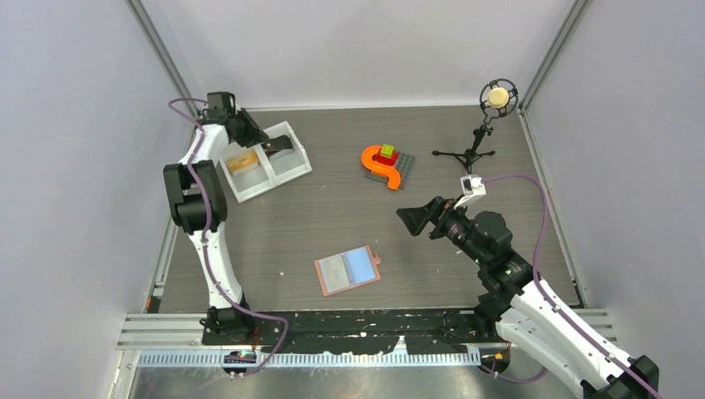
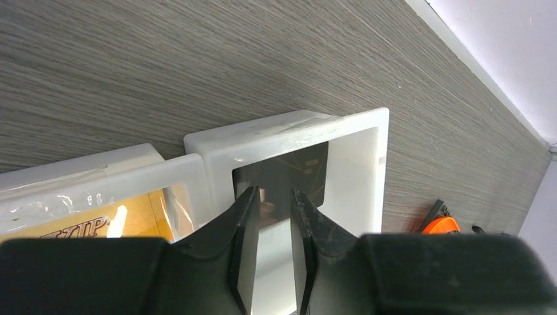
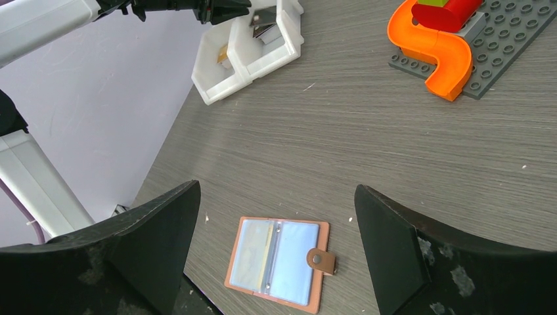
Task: Take the credit cards out of the card holder
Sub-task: Place the credit card in the storage box.
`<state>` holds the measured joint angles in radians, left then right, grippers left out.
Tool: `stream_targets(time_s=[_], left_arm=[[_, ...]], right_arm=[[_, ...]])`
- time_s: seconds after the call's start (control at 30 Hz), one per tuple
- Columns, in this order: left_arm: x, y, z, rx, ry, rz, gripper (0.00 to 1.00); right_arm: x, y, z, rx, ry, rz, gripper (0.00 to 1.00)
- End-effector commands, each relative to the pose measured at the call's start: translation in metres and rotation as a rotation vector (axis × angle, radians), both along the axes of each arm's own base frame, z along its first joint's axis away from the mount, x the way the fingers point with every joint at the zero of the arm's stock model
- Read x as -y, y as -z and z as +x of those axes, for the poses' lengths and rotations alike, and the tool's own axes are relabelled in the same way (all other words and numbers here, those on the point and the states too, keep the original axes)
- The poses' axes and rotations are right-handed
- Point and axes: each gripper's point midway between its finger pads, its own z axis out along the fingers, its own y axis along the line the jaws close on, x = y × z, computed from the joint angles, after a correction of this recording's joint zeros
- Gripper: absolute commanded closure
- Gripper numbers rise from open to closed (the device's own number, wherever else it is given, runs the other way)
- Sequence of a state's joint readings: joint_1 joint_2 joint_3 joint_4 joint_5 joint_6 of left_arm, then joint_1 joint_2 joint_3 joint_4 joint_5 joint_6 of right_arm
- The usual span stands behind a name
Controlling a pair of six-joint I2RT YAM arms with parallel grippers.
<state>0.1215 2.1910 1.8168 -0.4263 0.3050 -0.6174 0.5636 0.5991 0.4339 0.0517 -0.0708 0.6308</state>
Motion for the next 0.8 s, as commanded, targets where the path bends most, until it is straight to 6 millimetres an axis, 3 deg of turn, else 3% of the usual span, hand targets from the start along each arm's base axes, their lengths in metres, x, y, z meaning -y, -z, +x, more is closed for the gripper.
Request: stream_targets(time_s=[0.0, 0.17, 0.33, 0.53, 0.67, 0.77], left_arm=[[-0.01, -0.053, 0.003, 0.114, -0.018, 0.054, 0.71], [-0.016, -0.065, -0.002, 0.127, -0.038, 0.086, 0.66], [-0.004, -0.07, -0.012, 0.129, -0.013, 0.074, 0.68], [0.024, -0.061, -0.029, 0.108, 0.041, 0.106, 0.8], [0.035, -0.052, -0.037, 0.081, 0.072, 0.184, 0.94], [0.055, -0.042, -0.044, 0.062, 0.114, 0.204, 1.0]], right_arm=[[0.002, -0.028, 0.001, 0.077, 0.011, 0.042, 0.05], [0.003, -0.031, -0.002, 0.082, 0.008, 0.047, 0.05], [0.003, -0.031, -0.005, 0.08, 0.005, 0.058, 0.05], [0.001, -0.03, -0.008, 0.076, -0.011, 0.073, 0.05], [0.003, -0.031, -0.011, 0.079, -0.013, 0.077, 0.05], [0.003, -0.031, -0.012, 0.08, -0.012, 0.079, 0.05]])
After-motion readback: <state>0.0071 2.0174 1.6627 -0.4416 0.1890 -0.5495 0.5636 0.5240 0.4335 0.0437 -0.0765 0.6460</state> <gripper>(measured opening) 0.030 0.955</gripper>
